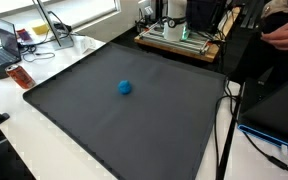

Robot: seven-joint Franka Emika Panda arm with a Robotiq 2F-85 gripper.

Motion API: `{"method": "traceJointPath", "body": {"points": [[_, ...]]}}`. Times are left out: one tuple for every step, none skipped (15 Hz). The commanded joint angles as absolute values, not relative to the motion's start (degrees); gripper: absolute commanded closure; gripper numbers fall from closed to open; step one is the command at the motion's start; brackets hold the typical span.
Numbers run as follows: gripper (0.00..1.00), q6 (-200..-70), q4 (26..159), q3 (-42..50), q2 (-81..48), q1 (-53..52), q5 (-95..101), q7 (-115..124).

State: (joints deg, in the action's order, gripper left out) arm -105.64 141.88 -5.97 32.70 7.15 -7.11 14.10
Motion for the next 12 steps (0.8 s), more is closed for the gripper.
{"method": "traceJointPath", "body": {"points": [[0.0, -105.6, 141.8, -4.7, 32.6, 5.6, -6.4, 14.7], [0.0, -105.6, 141.8, -4.7, 32.6, 5.6, -6.4, 14.7], [0.0, -105.6, 141.8, -4.7, 32.6, 5.6, -6.4, 14.7], [0.0, -105.6, 141.8, -4.7, 32.6, 5.6, -6.4, 14.7], [0.0, -105.6, 141.8, -4.7, 32.6, 5.6, -6.4, 14.7], [0.0, -105.6, 141.8, -4.7, 32.6, 5.6, -6.4, 14.7], [0.0, -105.6, 141.8, -4.7, 32.6, 5.6, -6.4, 14.7], [0.0, -105.3, 141.6, -4.6, 32.5, 5.4, -6.5, 14.3], [0.0, -104.4, 141.3, -4.0, 32.5, 4.5, -7.8, 13.0], [0.0, -103.8, 141.2, -3.4, 32.7, 3.5, -9.0, 11.7], [0.0, -103.7, 141.2, -3.2, 32.9, 2.7, -9.7, 10.7], [0.0, -103.0, 141.1, -2.7, 33.1, 1.5, -10.8, 9.5]]}}
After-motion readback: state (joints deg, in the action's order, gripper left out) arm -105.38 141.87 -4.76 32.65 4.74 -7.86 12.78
